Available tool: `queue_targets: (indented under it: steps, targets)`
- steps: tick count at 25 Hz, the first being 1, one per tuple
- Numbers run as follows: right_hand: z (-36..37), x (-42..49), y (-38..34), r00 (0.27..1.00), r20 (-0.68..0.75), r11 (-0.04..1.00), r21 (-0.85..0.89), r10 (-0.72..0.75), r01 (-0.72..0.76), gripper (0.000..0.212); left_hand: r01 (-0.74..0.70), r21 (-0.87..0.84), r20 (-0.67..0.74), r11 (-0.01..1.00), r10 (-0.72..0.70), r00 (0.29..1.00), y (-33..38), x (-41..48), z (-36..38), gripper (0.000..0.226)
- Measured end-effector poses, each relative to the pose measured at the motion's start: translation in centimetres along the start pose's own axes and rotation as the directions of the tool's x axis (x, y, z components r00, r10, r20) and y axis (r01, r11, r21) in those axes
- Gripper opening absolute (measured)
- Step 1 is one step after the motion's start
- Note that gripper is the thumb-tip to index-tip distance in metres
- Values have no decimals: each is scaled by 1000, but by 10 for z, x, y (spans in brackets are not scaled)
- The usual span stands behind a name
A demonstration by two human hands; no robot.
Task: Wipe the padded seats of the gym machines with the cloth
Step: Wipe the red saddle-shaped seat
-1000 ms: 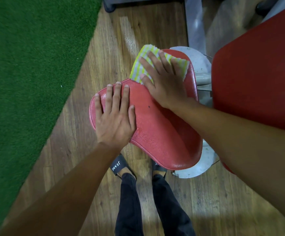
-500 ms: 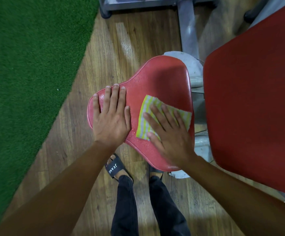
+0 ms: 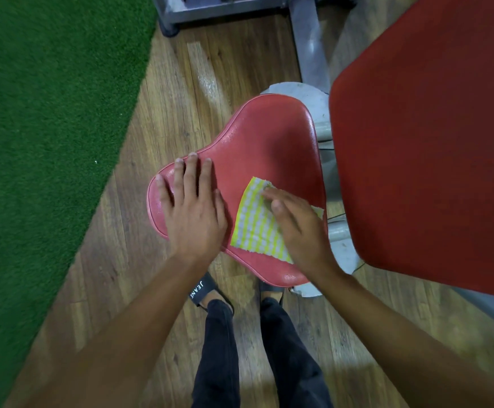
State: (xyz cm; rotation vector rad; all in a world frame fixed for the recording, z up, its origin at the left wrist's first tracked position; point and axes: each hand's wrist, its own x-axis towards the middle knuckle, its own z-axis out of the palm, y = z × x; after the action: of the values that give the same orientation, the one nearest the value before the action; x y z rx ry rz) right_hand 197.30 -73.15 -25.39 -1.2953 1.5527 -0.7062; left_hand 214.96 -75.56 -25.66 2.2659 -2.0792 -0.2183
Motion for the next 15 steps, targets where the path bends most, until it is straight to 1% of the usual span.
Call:
queue_targets:
  steps: [1, 2, 3, 5, 6, 7, 8, 10, 11, 13, 15]
  targets:
    - [-5, 7, -6, 994, -22, 980, 172, 110, -104, 29, 29, -42, 4, 999, -29, 1000, 13, -8, -4, 57]
    - [-10, 16, -10, 979, -31, 939, 290, 201, -183, 27, 33, -90, 11, 995, -32, 999, 26, -17, -8, 58]
    - [-16, 28, -13, 964, -43, 915, 327, 263, -236, 26, 15, -119, 9, 993, -14, 1000, 43, -28, -11, 57]
    - [-28, 50, -15, 944, -45, 914, 269, 326, -303, 28, -12, -143, 17, 990, 15, 1000, 80, -49, -9, 54]
    - [-33, 59, -16, 939, -29, 917, 230, 343, -328, 30, 17, -163, 28, 987, -12, 1000, 98, -56, -5, 51]
    - [-36, 65, -15, 934, -3, 916, 196, 357, -349, 32, 75, -195, 38, 978, -69, 997, 113, -60, -4, 46]
    - [-39, 69, -15, 931, 28, 915, 174, 364, -363, 34, 141, -259, 80, 956, -124, 989, 124, -59, -3, 50]
    - [-41, 71, -13, 927, 72, 913, 160, 369, -376, 36, 297, -357, 192, 886, -242, 951, 141, -52, 3, 99]
    - [-40, 72, -11, 930, 67, 917, 156, 362, -368, 36, 342, -356, 211, 870, -282, 936, 147, -50, 7, 106]
    - [-37, 72, -7, 948, 21, 941, 117, 316, -316, 33, 347, -299, 185, 889, -303, 935, 150, -48, 21, 94]
    - [-33, 68, -2, 973, -8, 971, 56, 232, -232, 29, 301, -206, 188, 931, -265, 946, 141, -51, 37, 74]
